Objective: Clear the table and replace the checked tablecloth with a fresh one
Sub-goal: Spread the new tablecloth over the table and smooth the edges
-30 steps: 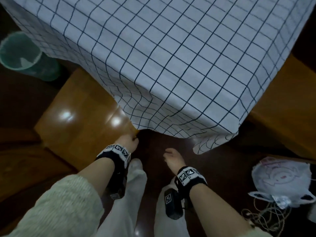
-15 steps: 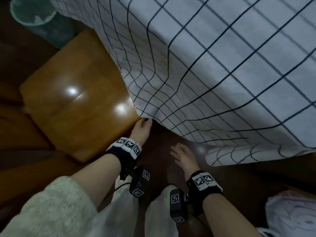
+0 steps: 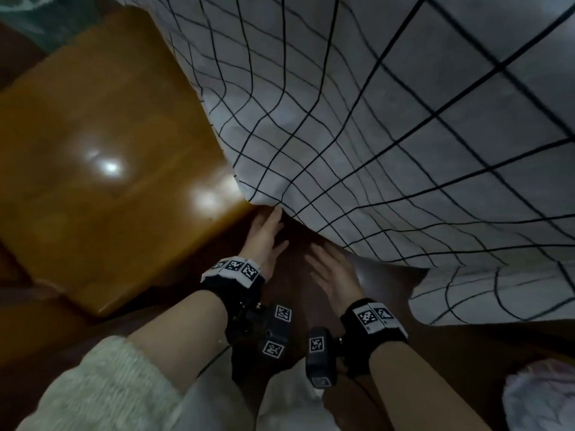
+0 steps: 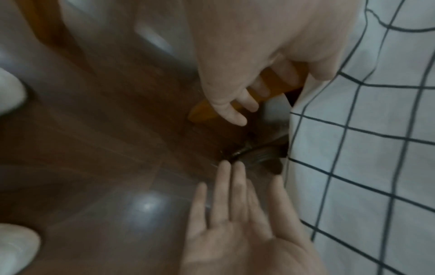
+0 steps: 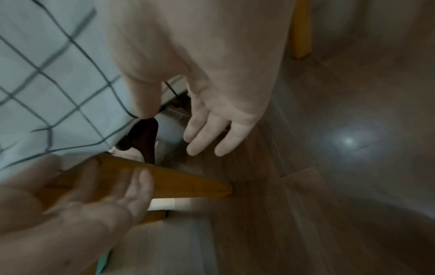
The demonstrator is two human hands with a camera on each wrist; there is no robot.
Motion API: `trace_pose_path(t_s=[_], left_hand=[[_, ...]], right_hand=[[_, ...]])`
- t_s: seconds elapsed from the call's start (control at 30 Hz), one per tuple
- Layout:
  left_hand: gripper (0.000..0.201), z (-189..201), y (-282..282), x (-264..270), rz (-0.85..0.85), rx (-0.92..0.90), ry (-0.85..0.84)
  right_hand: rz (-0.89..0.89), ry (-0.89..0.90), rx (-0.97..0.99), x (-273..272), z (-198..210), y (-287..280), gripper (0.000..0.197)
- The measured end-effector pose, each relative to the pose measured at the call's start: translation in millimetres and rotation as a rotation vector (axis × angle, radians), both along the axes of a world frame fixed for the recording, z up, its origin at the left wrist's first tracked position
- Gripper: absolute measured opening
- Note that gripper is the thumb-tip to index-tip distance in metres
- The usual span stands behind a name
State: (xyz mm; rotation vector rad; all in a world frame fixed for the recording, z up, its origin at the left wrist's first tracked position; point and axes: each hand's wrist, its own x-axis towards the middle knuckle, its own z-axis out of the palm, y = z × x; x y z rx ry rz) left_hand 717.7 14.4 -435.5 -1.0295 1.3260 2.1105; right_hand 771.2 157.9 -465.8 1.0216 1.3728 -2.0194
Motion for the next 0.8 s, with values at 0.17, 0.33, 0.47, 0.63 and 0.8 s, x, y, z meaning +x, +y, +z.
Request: trace_pose_path(t_s=[0.17,0.33,0.47,0.63,0.8], left_hand=[[0.032,-4.3,8.0,-10.8,-0.179,0.055,0.055],[0.033,5.2,28.0,-33.7,-0.367,0.04,0.007],[0.041,-1.6,38.6,-56.5,-0.4,0.005,0.017],[0.025,-19.9,53.7,-78.8,-0.507,0.001,0.045],[0.036,-37.6,76.6,-99.9,-0.563,0.049,0.196]], right_hand=[[-0.074,0.03,-0.1,-6.7,-9.5,3.2,0.064],[-0.124,0.032,-0.227,-12.1,-12.8,7.2,0.058],[-0.181,0.108,-0.239,-22.9,-20.5,15.3,0.059],[-0.196,0.194,-0.204,-43.5,-36.2,27.1,0.047],[-0.245,0.323,-0.176,-58.4,-58.3,34.5,0.056]])
